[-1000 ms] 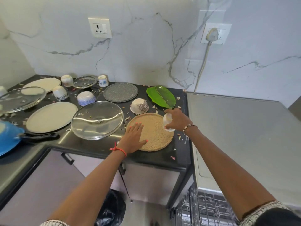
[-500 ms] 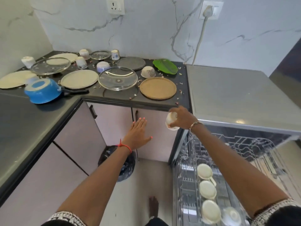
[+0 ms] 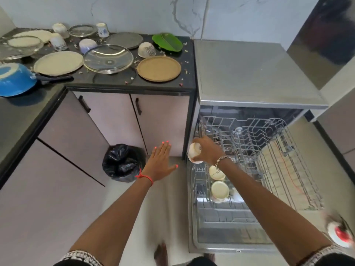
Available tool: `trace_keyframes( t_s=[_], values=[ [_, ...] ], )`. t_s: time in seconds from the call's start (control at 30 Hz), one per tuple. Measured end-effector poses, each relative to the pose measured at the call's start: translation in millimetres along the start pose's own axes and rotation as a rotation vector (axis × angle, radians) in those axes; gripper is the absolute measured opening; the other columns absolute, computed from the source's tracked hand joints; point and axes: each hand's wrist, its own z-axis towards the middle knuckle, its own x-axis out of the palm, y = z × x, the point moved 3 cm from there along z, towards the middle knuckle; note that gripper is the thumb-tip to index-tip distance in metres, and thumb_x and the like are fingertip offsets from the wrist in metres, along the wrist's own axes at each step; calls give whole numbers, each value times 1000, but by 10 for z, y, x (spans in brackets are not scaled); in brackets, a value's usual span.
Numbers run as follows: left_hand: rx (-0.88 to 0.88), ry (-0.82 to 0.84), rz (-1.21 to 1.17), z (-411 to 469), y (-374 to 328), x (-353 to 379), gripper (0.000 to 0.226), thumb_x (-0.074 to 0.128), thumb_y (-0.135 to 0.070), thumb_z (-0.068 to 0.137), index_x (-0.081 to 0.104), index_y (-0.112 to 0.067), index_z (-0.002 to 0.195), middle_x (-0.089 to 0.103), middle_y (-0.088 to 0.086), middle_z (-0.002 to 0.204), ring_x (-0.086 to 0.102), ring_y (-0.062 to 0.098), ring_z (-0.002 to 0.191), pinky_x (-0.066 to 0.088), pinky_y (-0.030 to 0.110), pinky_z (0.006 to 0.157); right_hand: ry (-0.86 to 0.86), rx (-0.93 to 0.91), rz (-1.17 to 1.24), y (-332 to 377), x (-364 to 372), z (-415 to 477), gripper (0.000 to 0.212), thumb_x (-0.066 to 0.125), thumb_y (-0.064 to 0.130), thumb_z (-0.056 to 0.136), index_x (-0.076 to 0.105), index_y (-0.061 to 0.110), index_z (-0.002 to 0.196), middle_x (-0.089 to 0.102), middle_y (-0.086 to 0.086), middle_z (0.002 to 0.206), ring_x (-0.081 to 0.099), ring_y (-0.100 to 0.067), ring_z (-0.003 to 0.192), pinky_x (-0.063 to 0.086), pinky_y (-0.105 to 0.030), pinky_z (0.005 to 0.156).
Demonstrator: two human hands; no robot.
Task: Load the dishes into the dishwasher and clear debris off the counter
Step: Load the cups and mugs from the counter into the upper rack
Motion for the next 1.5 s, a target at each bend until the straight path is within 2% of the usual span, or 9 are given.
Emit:
trace_keyframes(
  t_s=[0.27,0.37,0.5,0.63,0.7,0.77,0.97,1.1,1.5],
  values=[
    [14,67,-42,233,-898,583,82,42,-50,93,2,-6,149,-5,8,158,-7,20,145,-5,36,117,36,12,25,-1118,-3,-269,69,82,18,65,54,24,128,40,-13,126,48,-29,114,44,-37,96],
    [-9,110,-76,378,-1282,810,88,32,-59,87,1,-5,148,-6,9,157,-7,21,145,-5,35,116,71,32,47,-1632,-52,-284,69,82,14,65,54,20,128,36,-16,133,47,-31,117,44,-36,97],
    [-29,123,-165,520,-1621,1080,103,14,-69,70,4,-2,148,0,13,157,-2,25,145,0,34,116,100,62,80,-2209,11,-285,66,81,13,66,55,20,126,41,-14,123,49,-28,109,41,-28,89],
    [-54,127,-217,616,-1748,1282,96,25,-63,77,9,1,147,5,16,156,4,29,145,3,35,115,108,99,138,-2622,208,-228,63,78,13,67,55,19,126,40,-14,128,46,-28,116,41,-33,92],
    [-66,140,-236,679,-1745,1382,86,46,-48,87,9,2,147,3,17,156,4,31,145,6,40,116,107,114,142,-2793,345,-146,61,77,15,70,54,20,126,40,-13,128,47,-29,115,43,-37,92],
    [-62,125,-244,729,-1708,1472,85,58,-35,87,12,4,146,5,20,155,5,34,144,8,41,117,131,130,157,-2917,494,-63,61,76,15,70,53,20,126,40,-14,129,46,-30,116,45,-40,94],
    [-125,148,-225,900,-1492,1712,83,56,-29,84,12,11,143,5,28,152,5,40,142,9,39,115,230,147,101,-3172,970,202,65,76,21,71,50,23,131,40,-13,133,47,-32,117,45,-38,93],
    [-124,138,-228,955,-1420,1851,86,62,-19,86,6,9,144,-1,23,154,1,34,144,11,39,118,248,169,92,-3255,1165,288,65,75,22,72,49,26,131,37,-12,134,45,-34,117,48,-45,92],
    [-152,79,-260,959,-1409,2005,86,60,-18,87,2,5,146,-9,16,156,-5,26,145,8,30,115,313,147,-71,-3311,1437,383,65,71,29,77,41,26,136,32,-13,136,41,-34,121,50,-44,87]
  ],
)
